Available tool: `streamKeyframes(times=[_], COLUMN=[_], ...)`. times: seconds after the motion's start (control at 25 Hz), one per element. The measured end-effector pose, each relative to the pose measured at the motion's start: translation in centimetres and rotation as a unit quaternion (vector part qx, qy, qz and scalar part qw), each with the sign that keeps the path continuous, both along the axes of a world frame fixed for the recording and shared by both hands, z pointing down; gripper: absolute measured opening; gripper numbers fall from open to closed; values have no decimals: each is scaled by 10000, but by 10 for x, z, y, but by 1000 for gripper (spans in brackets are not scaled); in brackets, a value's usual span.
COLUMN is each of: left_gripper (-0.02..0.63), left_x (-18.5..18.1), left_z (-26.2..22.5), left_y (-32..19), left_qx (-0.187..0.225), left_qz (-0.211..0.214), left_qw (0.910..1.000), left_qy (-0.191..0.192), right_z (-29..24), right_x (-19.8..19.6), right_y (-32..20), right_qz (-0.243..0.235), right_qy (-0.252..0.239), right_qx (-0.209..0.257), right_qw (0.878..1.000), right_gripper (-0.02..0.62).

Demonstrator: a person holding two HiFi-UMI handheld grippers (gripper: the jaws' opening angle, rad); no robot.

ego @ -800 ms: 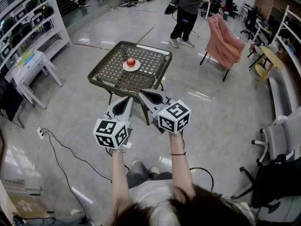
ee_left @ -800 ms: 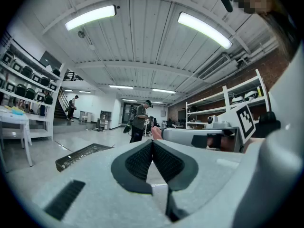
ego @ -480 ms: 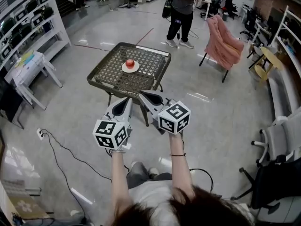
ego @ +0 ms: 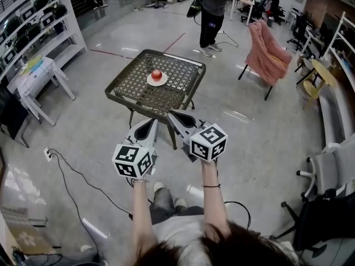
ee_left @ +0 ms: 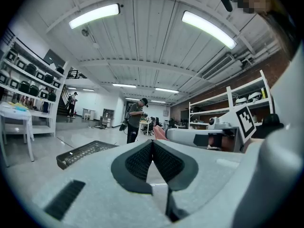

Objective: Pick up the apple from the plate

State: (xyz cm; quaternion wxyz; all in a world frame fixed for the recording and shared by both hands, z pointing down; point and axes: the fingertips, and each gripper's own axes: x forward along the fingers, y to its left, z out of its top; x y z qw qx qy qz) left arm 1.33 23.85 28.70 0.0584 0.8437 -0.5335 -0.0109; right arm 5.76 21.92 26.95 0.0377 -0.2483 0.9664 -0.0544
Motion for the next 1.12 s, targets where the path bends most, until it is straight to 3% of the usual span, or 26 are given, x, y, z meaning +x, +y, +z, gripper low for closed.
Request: streamKeyframes(times=[0.52,1.12], left_gripper=[11,11], left_x=[-33,-72], left_z=[15,19], left_y=[-70,-166], left_qx=[-264,-281], left_qz=[134,491], left_qw=[9996,9984], left_qy=[-9,63], right_z=[18,32], right_x=[-36,-72], right_y=[-68,-157], right_qz=[45,378], right_qy=[-8,134], right_qx=[-306,-496], right_qw=[9995,9980], right_gripper=[9,9])
